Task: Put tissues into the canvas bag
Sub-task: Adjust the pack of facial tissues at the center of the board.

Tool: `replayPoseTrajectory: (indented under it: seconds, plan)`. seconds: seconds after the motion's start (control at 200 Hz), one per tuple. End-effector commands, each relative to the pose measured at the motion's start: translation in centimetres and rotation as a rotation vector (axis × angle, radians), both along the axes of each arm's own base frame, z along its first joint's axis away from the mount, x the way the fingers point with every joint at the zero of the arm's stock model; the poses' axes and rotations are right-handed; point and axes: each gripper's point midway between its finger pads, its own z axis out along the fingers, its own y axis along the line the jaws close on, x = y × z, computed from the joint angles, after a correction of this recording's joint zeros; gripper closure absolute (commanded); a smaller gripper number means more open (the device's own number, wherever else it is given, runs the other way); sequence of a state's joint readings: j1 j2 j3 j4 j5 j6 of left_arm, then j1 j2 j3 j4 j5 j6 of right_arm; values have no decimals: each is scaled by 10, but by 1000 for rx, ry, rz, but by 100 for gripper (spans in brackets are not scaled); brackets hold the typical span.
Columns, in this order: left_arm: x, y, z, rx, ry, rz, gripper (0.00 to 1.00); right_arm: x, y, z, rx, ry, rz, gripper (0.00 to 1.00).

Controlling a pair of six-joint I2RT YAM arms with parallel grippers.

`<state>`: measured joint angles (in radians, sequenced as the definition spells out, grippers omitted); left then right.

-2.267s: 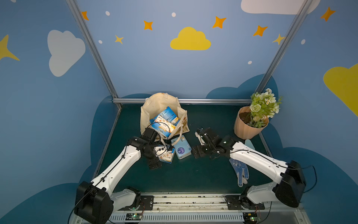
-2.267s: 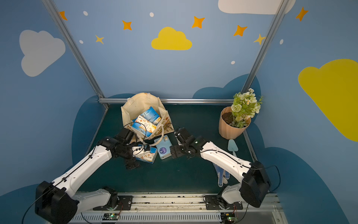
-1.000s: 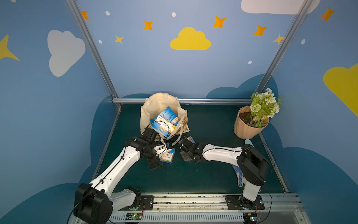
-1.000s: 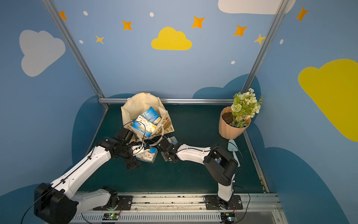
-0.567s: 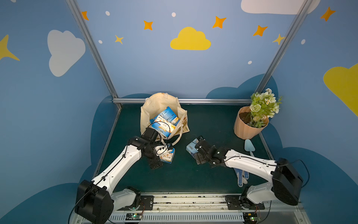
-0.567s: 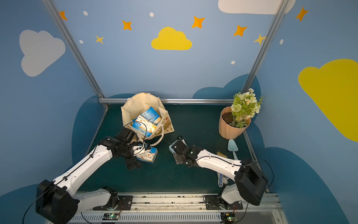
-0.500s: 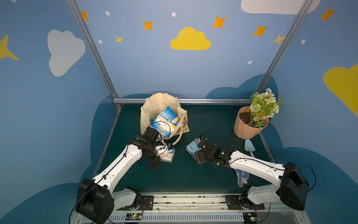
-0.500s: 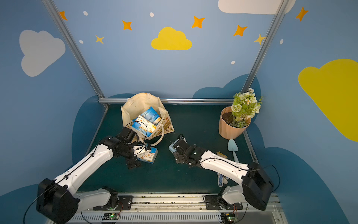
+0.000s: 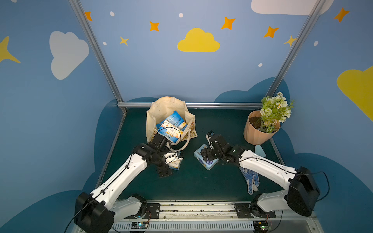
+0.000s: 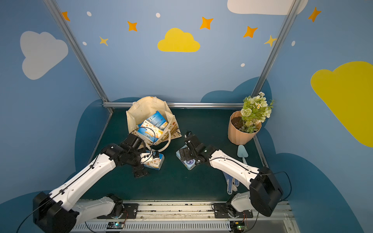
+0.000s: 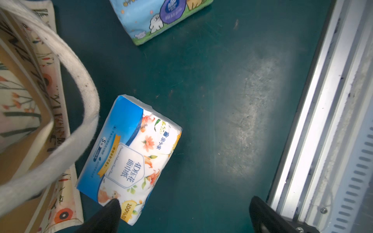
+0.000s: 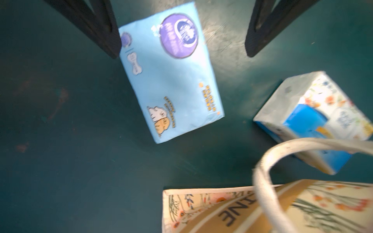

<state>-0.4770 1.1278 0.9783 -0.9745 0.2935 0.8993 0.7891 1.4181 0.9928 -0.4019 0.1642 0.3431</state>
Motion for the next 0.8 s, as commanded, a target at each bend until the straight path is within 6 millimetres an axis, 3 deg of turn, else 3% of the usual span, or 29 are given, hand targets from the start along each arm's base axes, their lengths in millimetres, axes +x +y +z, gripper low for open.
replayPoseTrajectory:
  seconds: [0.0,0.22,0.461,0.691,0.796]
  plan:
    - [-13,-5,16,-54,53,59,0,14,-1,9,53,9,32,3]
    - [-1,-35,38,-126,66,173,0,38,-16,0,214,101,-19,3]
    - [2,-77,39,-171,132,192,0,35,-20,-22,280,220,-14,3]
    - [8,-73,41,-143,85,201,0,12,-12,-36,255,296,54,3]
    - [11,-63,40,-126,33,224,0,3,-11,-44,139,261,89,3]
